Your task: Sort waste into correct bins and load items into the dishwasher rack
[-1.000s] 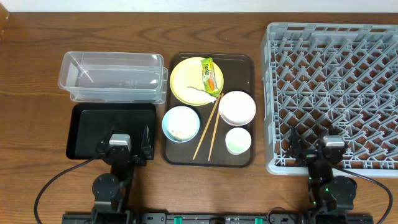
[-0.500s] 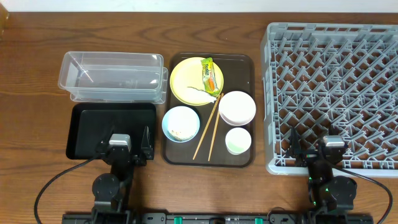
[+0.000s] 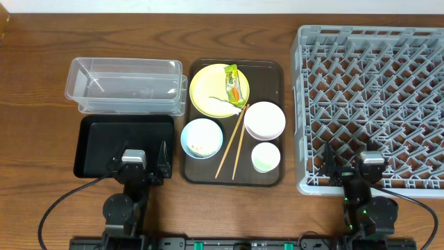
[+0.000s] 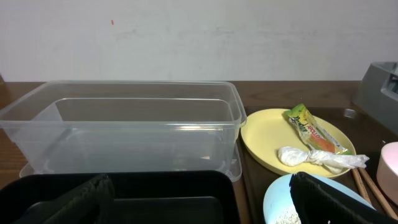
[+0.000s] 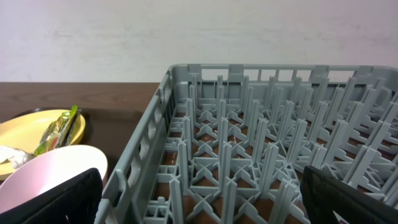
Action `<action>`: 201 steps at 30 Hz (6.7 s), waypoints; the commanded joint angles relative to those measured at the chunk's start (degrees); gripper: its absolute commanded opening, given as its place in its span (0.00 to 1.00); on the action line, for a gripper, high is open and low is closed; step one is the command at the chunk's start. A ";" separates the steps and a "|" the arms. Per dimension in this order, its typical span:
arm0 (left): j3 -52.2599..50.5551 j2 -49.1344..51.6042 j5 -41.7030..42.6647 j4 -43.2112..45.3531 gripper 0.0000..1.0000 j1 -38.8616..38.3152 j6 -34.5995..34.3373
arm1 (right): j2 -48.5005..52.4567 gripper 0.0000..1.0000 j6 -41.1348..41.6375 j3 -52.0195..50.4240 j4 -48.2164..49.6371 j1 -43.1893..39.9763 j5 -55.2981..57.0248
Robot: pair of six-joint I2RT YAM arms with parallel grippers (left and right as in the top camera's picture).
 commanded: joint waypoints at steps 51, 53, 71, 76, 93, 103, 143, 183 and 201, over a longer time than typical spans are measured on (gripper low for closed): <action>47.52 57.55 4.42 -39.21 0.93 0.28 -3.37 | 42.23 0.99 -0.66 32.46 -20.09 -0.17 1.03; 47.74 58.10 6.84 -40.57 0.93 0.28 -3.39 | 44.15 0.99 -0.63 33.53 -20.94 -0.15 -0.98; 59.12 70.44 8.81 -31.58 0.93 -4.44 -6.54 | 44.87 0.99 1.29 33.64 -18.64 -0.17 -4.74; 67.65 80.41 7.39 -29.79 0.93 -8.94 -6.51 | 44.92 0.99 1.29 33.64 -18.67 -0.17 -4.72; 70.40 103.54 1.75 -4.79 0.93 -19.32 -6.58 | 45.68 0.99 1.29 33.64 -18.71 -0.15 -4.74; 70.40 110.88 -2.47 2.71 0.93 -22.75 -6.60 | 47.12 0.99 1.27 33.64 -18.69 -0.15 -4.72; 70.34 118.77 -2.23 4.74 0.41 -23.91 -9.81 | 47.12 0.99 1.29 33.64 -18.75 -0.15 -4.74; 70.36 96.89 -2.43 -2.19 0.06 -10.56 -13.49 | 47.12 0.99 1.29 33.64 -18.75 -0.15 -4.72; 70.23 96.87 -2.47 -12.13 0.25 2.60 -13.88 | 47.12 0.99 1.29 33.64 -18.73 -0.15 -4.74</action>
